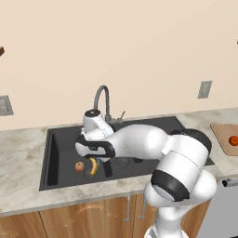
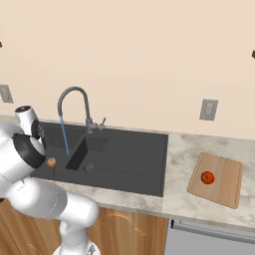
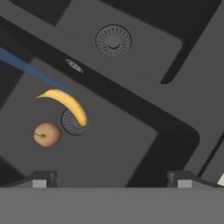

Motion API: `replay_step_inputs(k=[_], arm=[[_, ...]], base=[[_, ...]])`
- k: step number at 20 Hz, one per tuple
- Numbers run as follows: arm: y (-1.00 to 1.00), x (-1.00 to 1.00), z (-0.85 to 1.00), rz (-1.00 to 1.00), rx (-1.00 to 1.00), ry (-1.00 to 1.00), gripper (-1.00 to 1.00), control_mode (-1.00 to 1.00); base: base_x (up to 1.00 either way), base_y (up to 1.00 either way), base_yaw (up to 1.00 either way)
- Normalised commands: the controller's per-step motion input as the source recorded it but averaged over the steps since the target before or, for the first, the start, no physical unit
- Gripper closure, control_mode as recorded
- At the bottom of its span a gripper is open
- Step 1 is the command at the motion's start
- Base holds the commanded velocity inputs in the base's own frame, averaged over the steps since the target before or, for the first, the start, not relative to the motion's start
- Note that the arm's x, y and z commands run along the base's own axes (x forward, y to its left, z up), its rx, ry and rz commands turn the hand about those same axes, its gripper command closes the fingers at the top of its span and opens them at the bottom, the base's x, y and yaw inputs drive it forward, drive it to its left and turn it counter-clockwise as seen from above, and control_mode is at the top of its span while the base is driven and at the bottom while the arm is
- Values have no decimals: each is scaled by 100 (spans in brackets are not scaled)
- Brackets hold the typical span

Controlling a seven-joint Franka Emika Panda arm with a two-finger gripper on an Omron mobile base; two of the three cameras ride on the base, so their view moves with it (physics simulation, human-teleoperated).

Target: Pick the peach, apple, banana from the sink and place them on the cutting board to airdry. Then turn off the sink faucet.

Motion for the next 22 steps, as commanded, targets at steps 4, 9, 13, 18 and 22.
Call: replay_step_inputs(k=[4, 9, 13, 18, 22], arm=[[0, 8, -20, -3, 0, 0, -100, -100], [0, 22, -24, -3, 1, 3, -100, -100], [0, 25, -23, -1, 2, 5, -100, -100], [0, 27, -26, -1, 1, 5, -100, -100], [0, 22, -26, -1, 2, 5, -100, -100]], base=[[0, 0, 0], [0, 0, 0], [0, 0, 0], [0, 0, 0], [0, 0, 0]])
